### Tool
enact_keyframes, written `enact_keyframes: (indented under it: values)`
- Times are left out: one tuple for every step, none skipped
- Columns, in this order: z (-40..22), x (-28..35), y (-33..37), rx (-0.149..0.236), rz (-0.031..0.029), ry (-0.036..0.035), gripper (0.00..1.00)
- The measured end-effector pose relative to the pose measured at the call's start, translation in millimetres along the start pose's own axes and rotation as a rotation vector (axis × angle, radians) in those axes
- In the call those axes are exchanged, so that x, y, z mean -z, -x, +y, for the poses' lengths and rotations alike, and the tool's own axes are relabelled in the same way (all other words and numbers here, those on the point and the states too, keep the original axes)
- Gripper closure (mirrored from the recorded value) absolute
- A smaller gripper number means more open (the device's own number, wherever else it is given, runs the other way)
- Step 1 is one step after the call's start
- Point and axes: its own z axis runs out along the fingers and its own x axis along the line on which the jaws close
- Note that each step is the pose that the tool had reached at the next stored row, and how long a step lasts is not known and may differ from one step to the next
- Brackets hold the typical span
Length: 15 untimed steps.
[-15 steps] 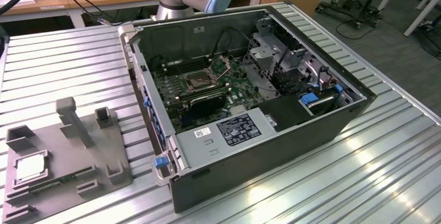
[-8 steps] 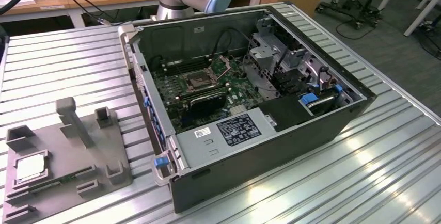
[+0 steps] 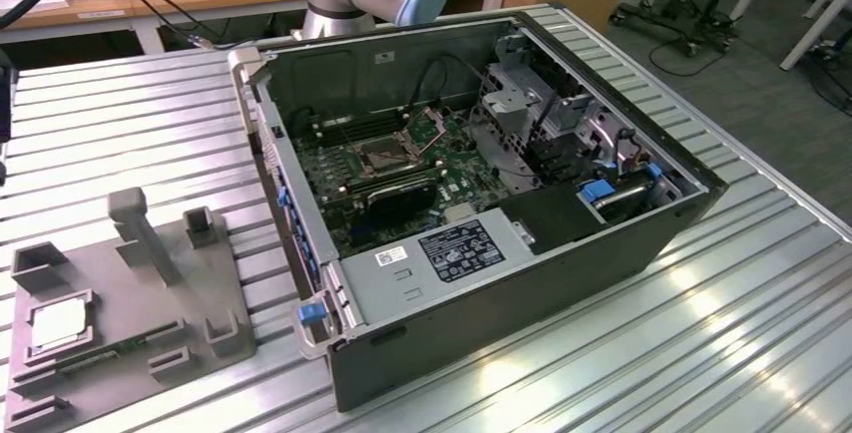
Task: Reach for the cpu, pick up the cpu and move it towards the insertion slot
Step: 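Reach for the cpu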
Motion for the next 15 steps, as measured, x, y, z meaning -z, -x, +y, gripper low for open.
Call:
enact_keyframes:
  values:
    - [-0.5, -0.1, -0.5, 0.001, 0.0001, -0.0001, 0.56]
    - [-0.8, -0.4, -1.2, 0.002, -0.0004, -0.0001, 0.56]
    - [-1.1, -0.9, -1.7, 0.003, -0.0005, 0.0000, 0.49]
    - [-1.8, -1.4, -2.8, 0.004, -0.0009, 0.0000, 0.49]
    - [-2.8, -2.3, -3.7, 0.006, -0.0013, 0.0002, 0.49]
    - [-3.9, -3.3, -4.7, 0.008, -0.0021, 0.0004, 0.49]
    - [-4.5, -4.3, -5.4, 0.010, -0.0025, 0.0005, 0.49]
    - [-4.8, -5.3, -5.7, 0.010, -0.0027, 0.0006, 0.49]
    - [-5.2, -6.0, -6.0, 0.011, -0.0029, 0.0006, 0.48]
    - [-5.5, -6.9, -6.2, 0.012, -0.0031, 0.0007, 0.43]
    - [-5.8, -7.7, -6.3, 0.012, -0.0029, 0.0006, 0.43]
    - [-6.1, -8.7, -6.3, 0.013, -0.0029, 0.0006, 0.43]
    - [-6.4, -9.9, -6.4, 0.013, -0.0029, 0.0006, 0.36]
    - [-6.8, -11.3, -6.4, 0.014, -0.0029, 0.0008, 0.36]
    - [-7.1, -12.9, -6.4, 0.014, -0.0030, 0.0009, 0.36]
